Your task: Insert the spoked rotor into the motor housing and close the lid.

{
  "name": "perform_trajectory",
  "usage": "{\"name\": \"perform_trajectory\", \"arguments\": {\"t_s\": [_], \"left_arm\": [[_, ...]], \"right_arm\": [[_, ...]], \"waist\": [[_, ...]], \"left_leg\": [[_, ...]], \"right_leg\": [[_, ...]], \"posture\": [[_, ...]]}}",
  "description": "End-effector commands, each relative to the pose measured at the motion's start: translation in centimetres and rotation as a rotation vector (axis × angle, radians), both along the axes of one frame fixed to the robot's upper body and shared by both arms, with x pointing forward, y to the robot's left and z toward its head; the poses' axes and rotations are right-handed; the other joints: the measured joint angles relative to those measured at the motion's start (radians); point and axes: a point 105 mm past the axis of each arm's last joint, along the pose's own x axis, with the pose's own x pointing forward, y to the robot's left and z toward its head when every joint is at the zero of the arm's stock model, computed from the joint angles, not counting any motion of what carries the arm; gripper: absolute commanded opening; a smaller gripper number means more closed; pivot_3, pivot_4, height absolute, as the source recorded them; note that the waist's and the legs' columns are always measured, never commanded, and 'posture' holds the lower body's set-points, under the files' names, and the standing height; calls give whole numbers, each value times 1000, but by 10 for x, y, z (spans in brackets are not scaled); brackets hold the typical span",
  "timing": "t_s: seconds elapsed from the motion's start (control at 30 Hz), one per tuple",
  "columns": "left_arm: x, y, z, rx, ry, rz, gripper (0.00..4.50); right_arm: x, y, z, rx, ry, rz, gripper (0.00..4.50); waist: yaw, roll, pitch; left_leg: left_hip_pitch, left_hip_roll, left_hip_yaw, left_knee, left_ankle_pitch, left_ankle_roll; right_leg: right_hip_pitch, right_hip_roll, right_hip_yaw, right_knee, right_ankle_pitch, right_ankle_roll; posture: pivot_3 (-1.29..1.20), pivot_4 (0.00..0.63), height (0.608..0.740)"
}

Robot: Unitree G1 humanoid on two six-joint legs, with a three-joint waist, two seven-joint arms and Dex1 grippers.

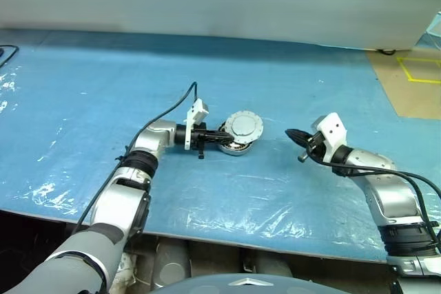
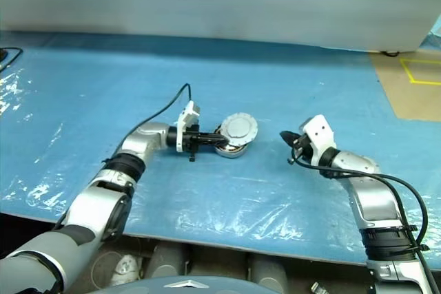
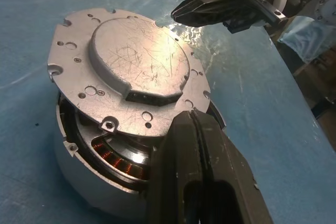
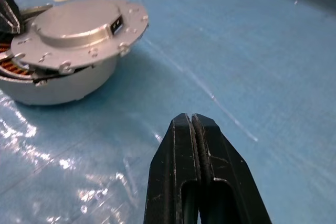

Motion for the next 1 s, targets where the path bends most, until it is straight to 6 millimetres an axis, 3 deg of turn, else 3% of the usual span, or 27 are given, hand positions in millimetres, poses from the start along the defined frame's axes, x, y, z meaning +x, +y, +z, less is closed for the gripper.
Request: {"name": "perform_trajectory", "arguments": {"t_s": [0.03, 0.13, 0.2, 0.4, 0.53, 0.87, 1.0], "left_arm": [[12, 5, 38, -160, -119, 87, 20], [10, 13, 58, -228, -204, 116, 20], [6, 18, 61, -215, -279, 135, 20], [-12, 36, 57, -204, -336, 214, 20], [-28, 47, 38, -143, -314, 252, 0], [-41, 60, 26, -109, -291, 341, 0], [-42, 62, 25, -106, -287, 354, 0]], "right_arm": [[4, 24, 26, 98, -85, 63, 0], [4, 49, 32, 165, -85, 131, 0], [5, 63, 29, 171, -68, 172, 0], [17, 79, 25, 163, -57, 195, 0], [27, 84, 25, 161, -50, 195, 910], [31, 102, 6, 143, 30, 247, 4419], [28, 104, -5, 119, 75, 272, 4468]], "waist": [[0, 0, 0], [-1, 0, 0], [-2, 0, 0], [-3, 1, 0], [-4, 1, 0], [-7, 1, 0], [-10, 1, 0]], "left_leg": [[0, 0, 0, 0, 0, 0], [0, 1, 0, 0, 1, 1], [0, 1, 0, 0, 1, 1], [-2, 1, 0, -2, 1, 1], [-1, 2, 1, -1, -1, -2], [-1, 3, 2, -1, -1, -2], [-1, 3, 2, -1, -1, -2]], "right_leg": [[0, 0, 0, 0, 0, 0], [0, 0, 0, 1, 0, 0], [0, 0, 0, 0, 0, 0], [-1, 0, -1, -1, 0, -1], [-2, 1, -1, 0, 0, -1], [-2, 2, -1, 0, 0, -1], [-2, 2, 0, 0, 0, -1]], "posture": [[0, 150, 740], [0, 150, 740], [0, 150, 740], [0, 150, 740], [0, 150, 740], [0, 150, 740], [0, 150, 740]]}}
